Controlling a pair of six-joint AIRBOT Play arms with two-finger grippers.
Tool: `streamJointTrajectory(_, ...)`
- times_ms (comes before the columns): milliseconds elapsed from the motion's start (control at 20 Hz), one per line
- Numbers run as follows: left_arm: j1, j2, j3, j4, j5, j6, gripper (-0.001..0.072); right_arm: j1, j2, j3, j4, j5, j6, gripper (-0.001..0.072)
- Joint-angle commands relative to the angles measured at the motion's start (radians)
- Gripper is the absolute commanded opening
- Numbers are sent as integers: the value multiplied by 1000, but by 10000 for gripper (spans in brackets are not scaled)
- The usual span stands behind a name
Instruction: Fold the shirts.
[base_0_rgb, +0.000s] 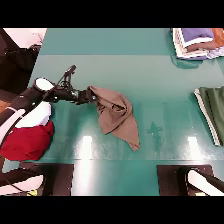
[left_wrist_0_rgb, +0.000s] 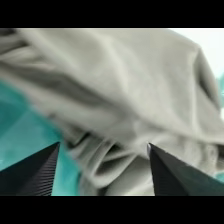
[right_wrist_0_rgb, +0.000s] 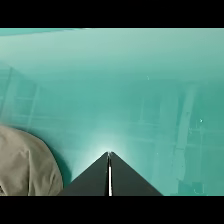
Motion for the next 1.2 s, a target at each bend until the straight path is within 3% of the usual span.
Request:
streamJointTrajectory(0,-44,-84,-4,-145,7,93,625,1,-1,0,0,1,0,14)
streamJointTrajectory(100,-64,-95,-3,-158,25,93,623,1,0,0,0,2,0,15)
streamJointTrajectory(150,-64,-95,5,-166,27,93,523,1,0,0,0,5,0,14)
streamJointTrajectory(250,-61,-94,39,-156,23,95,111,1,-1,0,0,21,0,14)
streamJointTrajectory(300,-61,-94,63,-150,5,97,27,4,0,-8,2,38,0,15)
streamJointTrajectory(550,-61,-82,240,5,-139,93,26,148,82,-358,1,46,8,16)
streamJointTrajectory(600,-61,-82,270,44,-172,93,26,208,101,-482,1,12,9,69)
streamJointTrajectory(650,-61,-82,286,73,-195,93,26,269,112,-600,1,-31,9,312)
streamJointTrajectory(700,-61,-82,292,85,-209,93,26,335,117,-726,3,-89,10,470)
streamJointTrajectory(900,-61,-82,292,133,-227,84,26,555,20,-1051,137,-316,-30,470)
streamJointTrajectory(1150,-61,-82,292,143,-234,82,26,685,-178,-1061,232,-435,-89,468)
